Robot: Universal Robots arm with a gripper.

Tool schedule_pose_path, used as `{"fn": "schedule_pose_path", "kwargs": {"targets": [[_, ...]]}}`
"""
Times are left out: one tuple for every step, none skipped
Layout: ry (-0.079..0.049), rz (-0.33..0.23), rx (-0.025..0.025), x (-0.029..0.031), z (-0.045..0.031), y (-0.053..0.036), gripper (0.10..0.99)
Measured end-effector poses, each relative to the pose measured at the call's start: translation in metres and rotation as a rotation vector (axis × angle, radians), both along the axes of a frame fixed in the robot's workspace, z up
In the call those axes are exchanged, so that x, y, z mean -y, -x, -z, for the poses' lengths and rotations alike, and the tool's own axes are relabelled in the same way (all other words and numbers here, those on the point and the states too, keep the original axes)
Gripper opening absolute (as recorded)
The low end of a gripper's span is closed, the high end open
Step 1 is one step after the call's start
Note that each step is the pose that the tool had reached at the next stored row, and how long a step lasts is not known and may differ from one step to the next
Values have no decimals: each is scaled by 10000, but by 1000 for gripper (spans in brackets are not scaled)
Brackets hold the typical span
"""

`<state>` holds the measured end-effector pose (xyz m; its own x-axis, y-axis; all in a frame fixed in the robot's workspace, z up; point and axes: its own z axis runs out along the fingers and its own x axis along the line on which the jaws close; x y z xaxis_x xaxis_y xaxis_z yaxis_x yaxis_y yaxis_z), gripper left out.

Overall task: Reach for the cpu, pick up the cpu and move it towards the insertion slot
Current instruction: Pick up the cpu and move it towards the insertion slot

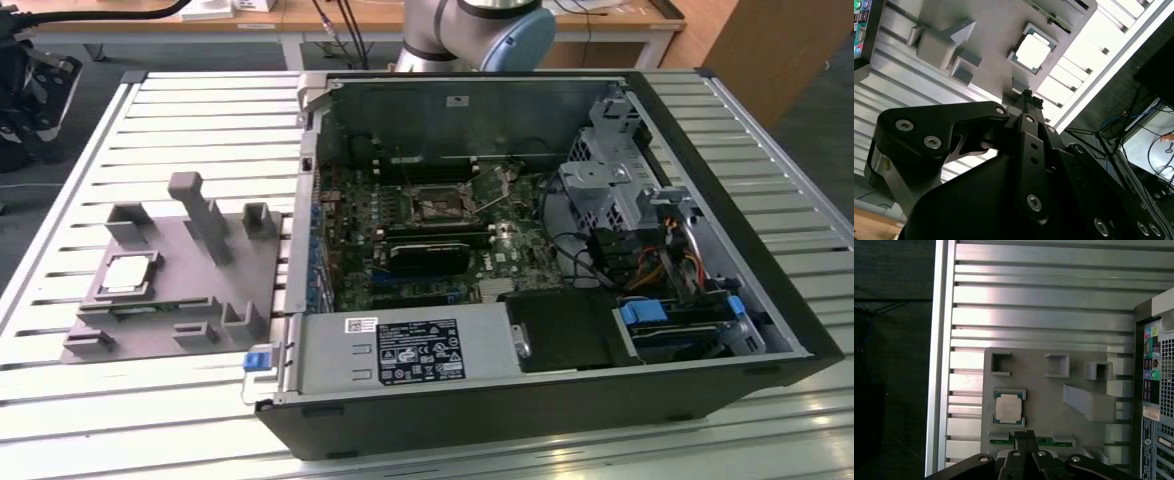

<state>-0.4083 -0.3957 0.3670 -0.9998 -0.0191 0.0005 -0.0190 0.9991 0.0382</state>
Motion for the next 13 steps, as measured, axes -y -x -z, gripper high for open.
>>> {"fn": "schedule_pose_path", "kwargs": {"targets": [[0, 0, 0, 0, 0, 10, 106], [0, -1, 1, 0, 0, 21, 106], [0, 0, 1, 0, 1, 35, 106], [0, 0, 0, 0, 1, 47, 106], [0, 0, -1, 0, 1, 57, 106], [0, 0, -1, 0, 2, 66, 106], [0, 0, 0, 2, 3, 76, 106], [0, -2, 0, 7, 5, 82, 106], [0, -2, 0, 15, 8, 86, 106], [-1, -1, 0, 23, 12, 87, 106], [-1, 0, 1, 32, 17, 87, 106], [-1, -1, 2, 39, 22, 87, 106], [0, 0, 0, 48, 24, 87, 106]]}}
